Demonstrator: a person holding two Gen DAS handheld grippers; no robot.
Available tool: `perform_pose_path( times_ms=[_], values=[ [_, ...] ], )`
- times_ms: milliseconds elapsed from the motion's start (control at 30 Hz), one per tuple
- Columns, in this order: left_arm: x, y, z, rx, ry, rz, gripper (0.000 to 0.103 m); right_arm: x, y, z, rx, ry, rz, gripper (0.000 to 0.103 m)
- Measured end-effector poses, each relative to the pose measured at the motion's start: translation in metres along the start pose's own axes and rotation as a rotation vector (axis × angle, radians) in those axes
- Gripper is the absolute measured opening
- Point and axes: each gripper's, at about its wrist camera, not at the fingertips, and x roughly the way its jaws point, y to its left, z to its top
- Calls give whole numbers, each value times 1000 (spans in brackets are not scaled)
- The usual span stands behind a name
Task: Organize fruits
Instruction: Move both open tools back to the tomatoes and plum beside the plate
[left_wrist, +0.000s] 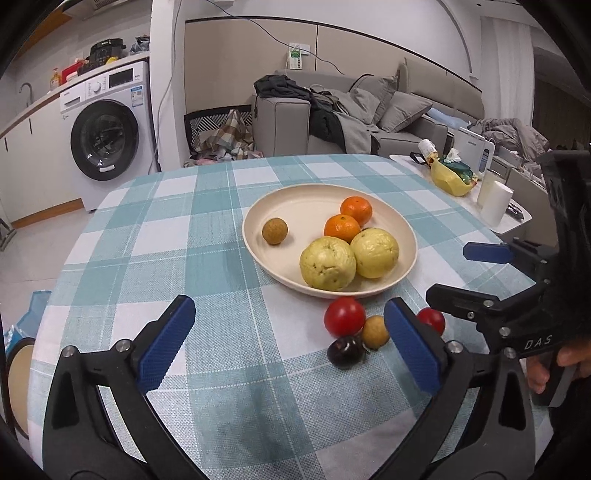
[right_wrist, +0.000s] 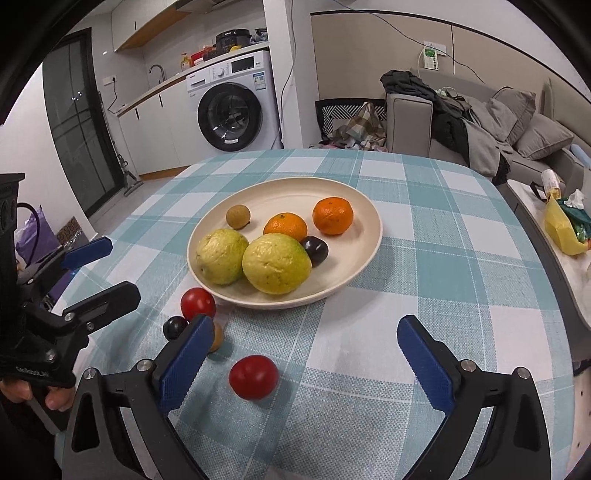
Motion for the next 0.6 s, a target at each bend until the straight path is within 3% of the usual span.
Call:
perform_pose_path(
  times_ms=[467,600],
  values=[
    [17,-3,-9,50,88,-29,102,7,7,-6,-42,96,58,101],
    [24,0,-12,40,134,-53,102,10,4,-8,-52,122,57,90]
  ],
)
